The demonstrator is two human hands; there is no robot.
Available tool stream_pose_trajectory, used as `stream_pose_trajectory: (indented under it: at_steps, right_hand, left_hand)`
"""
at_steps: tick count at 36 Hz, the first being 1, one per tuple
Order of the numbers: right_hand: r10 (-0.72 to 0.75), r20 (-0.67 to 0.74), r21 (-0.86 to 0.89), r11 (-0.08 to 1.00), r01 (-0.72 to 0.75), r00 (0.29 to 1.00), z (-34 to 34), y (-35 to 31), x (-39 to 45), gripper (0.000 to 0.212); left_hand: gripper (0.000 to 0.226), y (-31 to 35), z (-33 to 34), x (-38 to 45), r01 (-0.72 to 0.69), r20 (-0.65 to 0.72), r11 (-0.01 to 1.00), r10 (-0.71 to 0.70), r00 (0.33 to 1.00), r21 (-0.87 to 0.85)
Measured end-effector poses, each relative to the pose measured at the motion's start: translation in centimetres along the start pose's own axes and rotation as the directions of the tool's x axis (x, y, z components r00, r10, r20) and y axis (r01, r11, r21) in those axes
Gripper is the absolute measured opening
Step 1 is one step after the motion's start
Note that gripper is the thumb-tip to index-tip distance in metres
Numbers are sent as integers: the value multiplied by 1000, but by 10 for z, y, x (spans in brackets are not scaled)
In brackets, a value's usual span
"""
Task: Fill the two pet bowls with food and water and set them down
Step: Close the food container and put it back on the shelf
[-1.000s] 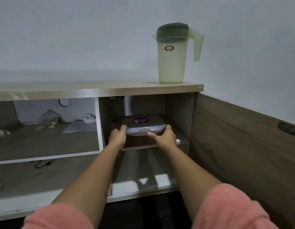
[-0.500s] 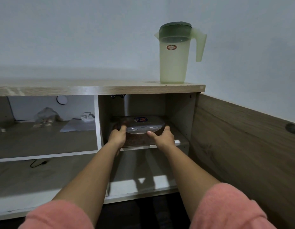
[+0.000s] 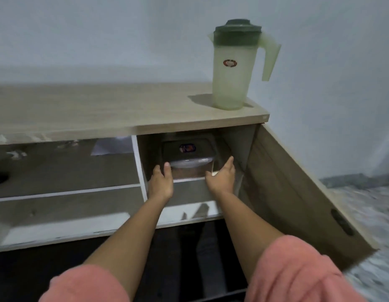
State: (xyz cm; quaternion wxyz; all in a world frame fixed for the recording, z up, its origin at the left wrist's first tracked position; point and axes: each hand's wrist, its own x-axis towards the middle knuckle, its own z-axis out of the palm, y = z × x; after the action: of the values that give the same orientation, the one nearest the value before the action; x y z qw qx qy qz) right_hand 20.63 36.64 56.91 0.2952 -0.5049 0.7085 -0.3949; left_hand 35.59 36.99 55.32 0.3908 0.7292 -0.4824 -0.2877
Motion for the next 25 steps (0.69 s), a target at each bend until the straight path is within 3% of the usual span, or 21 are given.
stream_pose_trajectory:
  at_steps: [9, 20, 25]
  right_hand:
    - [117, 148, -174, 981, -90, 982, -70, -63, -58, 87]
    - [93, 169, -318, 947, -35, 981, -174, -121, -86, 76]
    - [108, 145, -369, 928, -47, 984, -201, -118, -83, 75]
  left_hand:
    - [61, 69, -57, -65, -48, 183, 979, 11, 983, 197]
    - [46, 157, -138, -80, -170, 87, 884, 147, 985, 436]
    - [55, 155, -154, -56, -184, 203, 809, 82, 976, 559]
